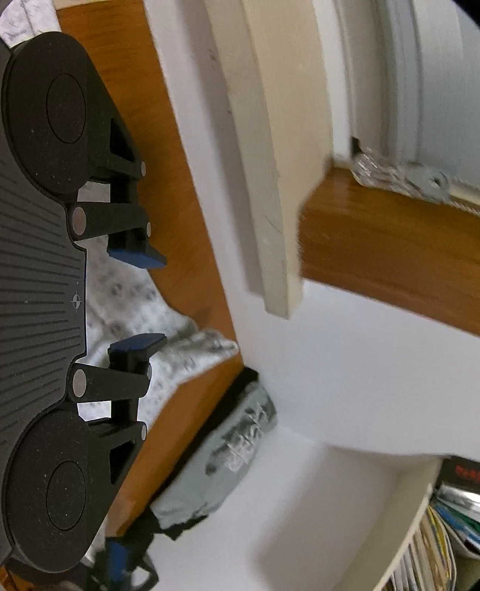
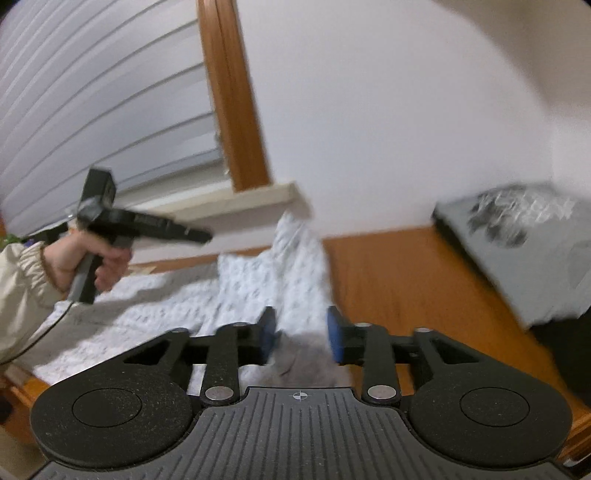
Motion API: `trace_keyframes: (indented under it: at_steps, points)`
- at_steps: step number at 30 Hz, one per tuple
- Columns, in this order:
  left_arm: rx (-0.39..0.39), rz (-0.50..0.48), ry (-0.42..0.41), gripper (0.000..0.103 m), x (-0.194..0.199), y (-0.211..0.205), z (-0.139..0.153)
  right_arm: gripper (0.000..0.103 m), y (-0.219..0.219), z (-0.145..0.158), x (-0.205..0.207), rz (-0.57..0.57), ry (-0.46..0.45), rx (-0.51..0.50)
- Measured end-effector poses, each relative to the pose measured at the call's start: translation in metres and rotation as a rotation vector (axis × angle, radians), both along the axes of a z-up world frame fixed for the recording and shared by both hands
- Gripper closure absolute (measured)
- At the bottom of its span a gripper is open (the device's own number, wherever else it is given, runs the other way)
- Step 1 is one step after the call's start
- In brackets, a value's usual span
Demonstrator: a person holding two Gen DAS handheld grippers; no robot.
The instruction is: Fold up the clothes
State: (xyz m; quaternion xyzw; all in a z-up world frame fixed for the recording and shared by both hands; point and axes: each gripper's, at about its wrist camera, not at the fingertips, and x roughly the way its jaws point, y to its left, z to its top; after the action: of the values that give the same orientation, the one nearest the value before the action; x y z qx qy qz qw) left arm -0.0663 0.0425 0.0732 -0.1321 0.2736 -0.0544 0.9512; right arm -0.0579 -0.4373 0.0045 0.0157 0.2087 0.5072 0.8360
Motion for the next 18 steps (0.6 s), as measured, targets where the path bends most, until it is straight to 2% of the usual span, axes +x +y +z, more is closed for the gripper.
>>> trace_keyframes:
  at_steps: [7,10,13,16,18]
  points:
    - [0.037,-0.176,-0.037,0.054,0.015,-0.069,0.004,0.076,0.034,-0.016,-0.019,0.112,0.096,0.0]
    - [0.113,-0.225,0.005,0.054,0.024,-0.097,-0.008,0.075,0.04,-0.022,-0.025,0.147,0.116,-0.017]
    - [0.166,-0.226,0.058,0.056,0.028,-0.1,-0.021,0.072,0.021,-0.002,-0.021,0.173,0.106,0.083]
    - [0.188,-0.224,0.098,0.057,0.025,-0.091,-0.031,0.071,-0.006,0.022,-0.008,0.09,0.058,0.184]
    - [0.205,-0.224,0.111,0.058,0.021,-0.085,-0.034,0.071,-0.005,0.025,0.0,0.045,0.028,0.147]
